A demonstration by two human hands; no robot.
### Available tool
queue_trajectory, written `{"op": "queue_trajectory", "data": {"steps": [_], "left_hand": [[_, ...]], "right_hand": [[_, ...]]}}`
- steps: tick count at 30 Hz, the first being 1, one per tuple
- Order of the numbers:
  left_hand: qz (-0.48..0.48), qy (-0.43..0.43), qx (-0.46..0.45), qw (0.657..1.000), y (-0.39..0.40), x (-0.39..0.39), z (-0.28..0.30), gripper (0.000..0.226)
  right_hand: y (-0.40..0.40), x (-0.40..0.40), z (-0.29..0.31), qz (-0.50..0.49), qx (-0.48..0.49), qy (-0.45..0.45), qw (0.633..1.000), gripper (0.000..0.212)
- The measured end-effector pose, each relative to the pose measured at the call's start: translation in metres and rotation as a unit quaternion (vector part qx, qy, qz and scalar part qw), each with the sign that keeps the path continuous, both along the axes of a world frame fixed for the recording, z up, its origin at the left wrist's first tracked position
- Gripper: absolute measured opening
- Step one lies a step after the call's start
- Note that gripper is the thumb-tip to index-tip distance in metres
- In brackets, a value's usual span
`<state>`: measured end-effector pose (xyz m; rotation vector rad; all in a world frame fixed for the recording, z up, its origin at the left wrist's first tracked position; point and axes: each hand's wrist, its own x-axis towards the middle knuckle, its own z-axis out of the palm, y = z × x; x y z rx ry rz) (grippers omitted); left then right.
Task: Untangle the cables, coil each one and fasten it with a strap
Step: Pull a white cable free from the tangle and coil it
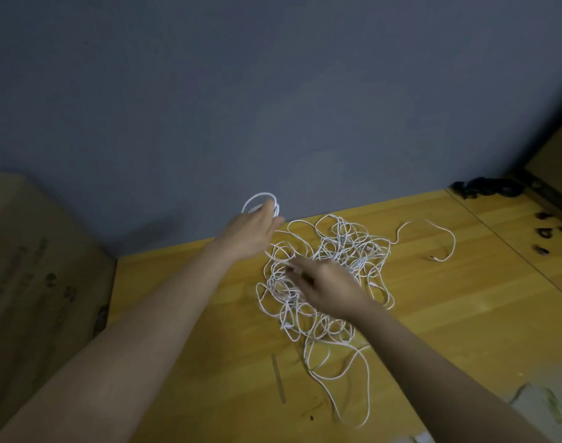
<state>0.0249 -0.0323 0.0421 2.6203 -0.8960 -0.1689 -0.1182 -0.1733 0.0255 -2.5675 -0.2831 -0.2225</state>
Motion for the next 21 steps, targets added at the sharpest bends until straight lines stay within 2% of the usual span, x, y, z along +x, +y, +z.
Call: {"op": "queue_trajectory", "data": {"steps": [1, 4, 5, 6, 8, 9, 10, 13, 15, 16, 17, 18, 19, 20, 21], "left_hand": [[-0.007, 0.001, 0.012, 1.000, 0.004, 0.001, 0.000, 0.022], [-0.048, 0.045, -0.095, 0.993, -0.002, -0.007, 0.018, 0.032], [-0.065, 0.056, -0.123, 0.989, -0.007, -0.012, 0.030, 0.040], [-0.083, 0.077, -0.144, 0.983, -0.013, -0.017, 0.045, 0.047], [-0.119, 0.167, -0.225, 0.953, -0.023, -0.028, 0.080, 0.049], [-0.125, 0.236, -0.287, 0.920, -0.025, -0.030, 0.094, 0.045], [-0.124, 0.293, -0.347, 0.882, -0.027, -0.032, 0.109, 0.042], [-0.102, 0.388, -0.499, 0.768, -0.036, -0.033, 0.147, 0.045], [-0.092, 0.440, -0.581, 0.679, -0.045, -0.030, 0.168, 0.045], [-0.092, 0.450, -0.619, 0.637, -0.050, -0.027, 0.177, 0.044], [-0.092, 0.447, -0.653, 0.605, -0.057, -0.024, 0.185, 0.041], [-0.086, 0.430, -0.681, 0.587, -0.066, -0.021, 0.191, 0.036], [-0.069, 0.402, -0.700, 0.585, -0.075, -0.018, 0.195, 0.032], [-0.047, 0.365, -0.704, 0.608, -0.084, -0.016, 0.196, 0.028], [-0.028, 0.320, -0.687, 0.651, -0.092, -0.014, 0.195, 0.024]], "right_hand": [[-0.013, 0.003, 0.012, -0.042, 0.003, -0.051, 0.998, 0.018], [-0.054, 0.025, 0.048, -0.161, 0.002, -0.172, 0.972, 0.016], [-0.064, 0.036, 0.058, -0.206, 0.032, -0.198, 0.958, 0.015], [-0.073, 0.047, 0.067, -0.247, 0.098, -0.210, 0.941, 0.014], [-0.088, 0.067, 0.085, -0.279, 0.299, -0.179, 0.895, 0.010], [-0.092, 0.072, 0.090, -0.273, 0.393, -0.139, 0.867, 0.013], [-0.096, 0.072, 0.092, -0.265, 0.442, -0.092, 0.852, 0.018], [-0.100, 0.062, 0.090, -0.212, 0.458, 0.026, 0.863, 0.025], [-0.094, 0.057, 0.093, -0.159, 0.489, 0.046, 0.856, 0.028], [-0.089, 0.055, 0.096, -0.148, 0.470, 0.030, 0.870, 0.024], [-0.083, 0.054, 0.099, -0.148, 0.411, 0.005, 0.899, 0.020], [-0.077, 0.052, 0.101, -0.152, 0.319, -0.018, 0.935, 0.019], [-0.071, 0.049, 0.101, -0.151, 0.197, -0.036, 0.968, 0.022], [-0.065, 0.046, 0.098, -0.143, 0.052, -0.053, 0.987, 0.024], [-0.059, 0.041, 0.097, -0.131, -0.073, -0.075, 0.986, 0.026]]}}
